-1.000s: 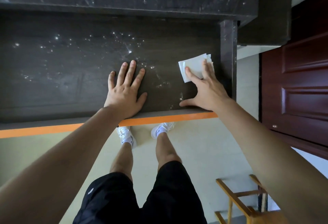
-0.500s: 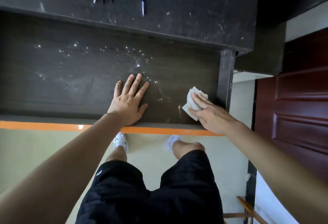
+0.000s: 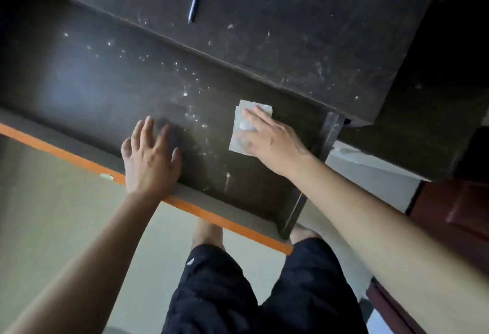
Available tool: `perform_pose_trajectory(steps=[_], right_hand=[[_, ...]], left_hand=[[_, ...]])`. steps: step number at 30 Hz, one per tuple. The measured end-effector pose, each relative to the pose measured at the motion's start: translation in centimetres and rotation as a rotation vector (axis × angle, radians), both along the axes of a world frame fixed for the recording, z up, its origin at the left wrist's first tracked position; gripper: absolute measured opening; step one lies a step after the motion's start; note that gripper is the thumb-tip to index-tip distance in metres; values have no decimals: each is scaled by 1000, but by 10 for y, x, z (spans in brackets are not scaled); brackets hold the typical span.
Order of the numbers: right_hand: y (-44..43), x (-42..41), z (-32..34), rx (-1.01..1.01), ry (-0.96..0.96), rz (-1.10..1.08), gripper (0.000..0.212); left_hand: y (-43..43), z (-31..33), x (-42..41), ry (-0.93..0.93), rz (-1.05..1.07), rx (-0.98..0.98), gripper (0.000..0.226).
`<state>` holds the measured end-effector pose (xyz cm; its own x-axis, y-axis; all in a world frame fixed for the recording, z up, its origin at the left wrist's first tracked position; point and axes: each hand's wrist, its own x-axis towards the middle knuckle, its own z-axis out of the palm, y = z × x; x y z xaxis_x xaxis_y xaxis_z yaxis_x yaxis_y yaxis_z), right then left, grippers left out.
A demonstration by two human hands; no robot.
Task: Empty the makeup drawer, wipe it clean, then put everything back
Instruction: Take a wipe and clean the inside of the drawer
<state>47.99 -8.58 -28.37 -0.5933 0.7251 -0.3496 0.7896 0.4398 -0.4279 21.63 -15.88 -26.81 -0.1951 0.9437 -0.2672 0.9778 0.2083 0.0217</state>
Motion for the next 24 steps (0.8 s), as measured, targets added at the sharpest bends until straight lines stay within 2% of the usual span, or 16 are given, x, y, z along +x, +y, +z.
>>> perform_pose_trajectory(steps=[3, 6, 8, 10, 14, 17, 21, 24], right_hand=[[-7, 20, 6, -6, 56, -63, 21], [-29, 37, 6, 6, 9, 133, 21], [-47, 39, 6, -31, -67, 293, 39], [-60, 34, 3, -57, -88, 400, 57], [-67, -1, -9, 45, 35, 508, 40], [-59, -56, -18, 83, 103, 543, 42], [-37, -119, -13, -30, 28, 525, 49], [-36, -100, -11, -7, 6, 539, 47]], left_hand=[[-17, 5, 27, 46, 270, 75, 62], [-22, 5, 37, 50, 483, 168, 69], [-19, 4, 35, 42, 588, 208, 72], [-20, 4, 34, 37, 619, 217, 73], [-21, -1, 33, 24, 638, 290, 67], [-21, -4, 31, 15, 700, 386, 62], [-24, -7, 27, -16, 735, 471, 58], [-25, -8, 28, -22, 743, 481, 56]])
